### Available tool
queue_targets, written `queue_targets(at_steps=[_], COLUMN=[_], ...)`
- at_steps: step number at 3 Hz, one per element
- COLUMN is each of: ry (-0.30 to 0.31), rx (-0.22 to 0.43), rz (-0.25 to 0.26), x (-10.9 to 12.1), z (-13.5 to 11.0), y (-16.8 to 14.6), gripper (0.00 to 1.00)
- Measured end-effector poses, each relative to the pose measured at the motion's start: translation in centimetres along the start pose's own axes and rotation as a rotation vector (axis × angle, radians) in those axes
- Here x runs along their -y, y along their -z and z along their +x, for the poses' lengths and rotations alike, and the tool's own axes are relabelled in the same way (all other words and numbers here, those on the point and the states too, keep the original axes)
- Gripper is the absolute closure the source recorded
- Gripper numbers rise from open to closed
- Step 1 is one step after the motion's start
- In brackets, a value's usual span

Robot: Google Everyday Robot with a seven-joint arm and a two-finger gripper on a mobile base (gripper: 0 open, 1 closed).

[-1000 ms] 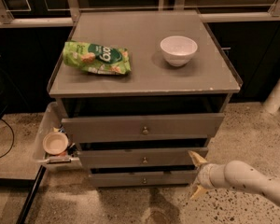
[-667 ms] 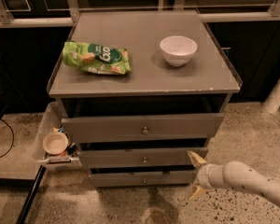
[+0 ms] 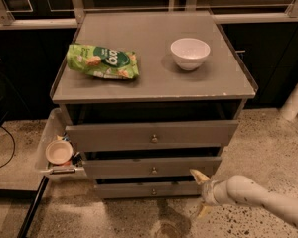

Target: Open bottom drawer

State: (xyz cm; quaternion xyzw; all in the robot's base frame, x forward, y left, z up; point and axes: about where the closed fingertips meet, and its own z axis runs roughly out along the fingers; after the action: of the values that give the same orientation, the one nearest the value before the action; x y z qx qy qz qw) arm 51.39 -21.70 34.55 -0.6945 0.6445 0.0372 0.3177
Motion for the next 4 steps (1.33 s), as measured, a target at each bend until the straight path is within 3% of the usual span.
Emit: queue_targets(at_steps=[1, 3, 4], ry=[0.042, 0.002, 0.002], rx=[0.038, 0.120, 0.120], rz=[-0.068, -0.195, -0.196], x=[-1.6, -2.8, -2.8], z=[1.3, 4.4, 4.3], y=[-3.2, -7.9, -7.9], gripper=[0.00, 0.00, 0.00])
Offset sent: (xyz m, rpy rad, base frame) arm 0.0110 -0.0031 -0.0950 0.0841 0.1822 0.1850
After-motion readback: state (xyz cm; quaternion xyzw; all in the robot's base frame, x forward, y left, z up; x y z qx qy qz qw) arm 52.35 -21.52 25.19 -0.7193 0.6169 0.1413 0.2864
